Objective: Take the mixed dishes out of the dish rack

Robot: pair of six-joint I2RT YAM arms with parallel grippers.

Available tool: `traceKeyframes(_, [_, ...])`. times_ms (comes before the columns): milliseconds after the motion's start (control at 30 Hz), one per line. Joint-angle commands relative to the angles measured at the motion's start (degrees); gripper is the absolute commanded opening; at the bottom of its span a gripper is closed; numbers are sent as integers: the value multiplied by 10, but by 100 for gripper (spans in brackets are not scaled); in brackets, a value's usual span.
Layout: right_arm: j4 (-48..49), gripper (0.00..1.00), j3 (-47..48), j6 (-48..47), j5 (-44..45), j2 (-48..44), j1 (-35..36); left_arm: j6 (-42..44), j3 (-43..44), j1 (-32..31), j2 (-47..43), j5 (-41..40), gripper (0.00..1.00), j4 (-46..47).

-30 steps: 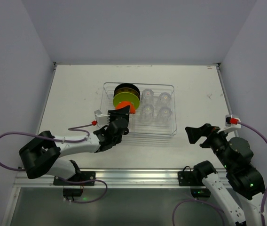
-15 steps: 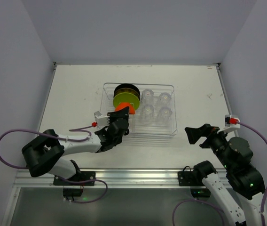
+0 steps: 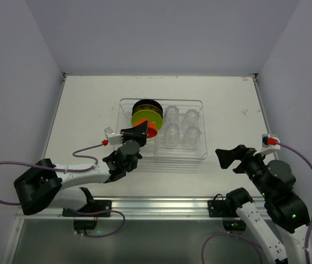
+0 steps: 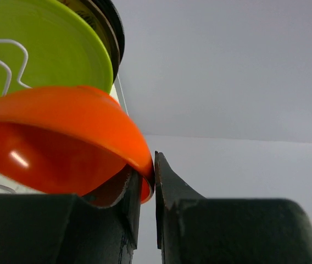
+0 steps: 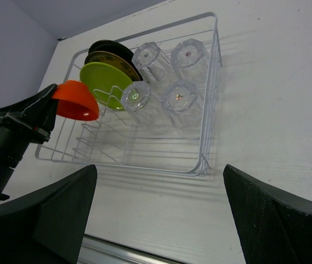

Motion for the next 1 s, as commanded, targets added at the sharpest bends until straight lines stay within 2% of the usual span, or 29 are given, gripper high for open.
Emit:
traceKeyframes(0, [15,99,8,-10,-7,13,-2,96,-6,-2,-30,-34,0,79])
traceKeyframes(67, [15,99,7,-10,-7,12,-2,140,-8,-1,-48,-34,0,104])
traceKeyframes(133, [14,99,7,-10,-7,12,-2,231,3,-2,-65,-25,0,114])
traceKeyframes(167, [15,99,8,-10,-7,11,-1,297,33,-2,-82,-21,0,80])
traceKeyframes(233, [16,99,9,-12,-7,12,-1,353,77,-2,-97,-17,0,19])
traceKeyframes(267, [18,99,9,-13,-6,12,-1,385,128,0,-105,-16,0,-12])
traceKeyframes(333, [20,99,12,-15,-5,14,-1,473,181,5,-107,-10,0,-99])
traceKeyframes(367, [22,99,12,-15,-5,14,-1,520,234,20,-105,1,0,-164])
traceKeyframes(433, [25,99,16,-15,-5,14,-2,546,290,51,-98,58,0,-243])
traceKeyframes(467, [28,99,18,-15,-7,15,-1,557,318,86,-90,75,0,-288])
traceKeyframes(500, [29,99,19,-15,-9,15,-1,582,368,101,-85,104,0,-364])
traceKeyframes(700, [45,99,26,-15,-31,22,-2,687,527,201,-31,192,0,-600])
traceKeyframes(733, [46,99,28,-15,-32,26,-2,698,577,213,-3,204,0,-628])
traceKeyframes(767, [47,99,31,-15,-32,32,-1,713,605,244,15,218,0,-695])
traceKeyframes(833, [47,99,37,-14,-47,36,-1,727,670,293,67,299,0,-746])
traceKeyframes(867, [49,99,37,-13,-53,36,-1,744,682,348,84,343,0,-776])
traceKeyframes(900, [50,99,37,-13,-55,32,-1,750,695,373,100,416,0,-791])
traceKeyframes(967, [49,99,35,-13,-55,27,-1,768,715,418,141,442,0,-816])
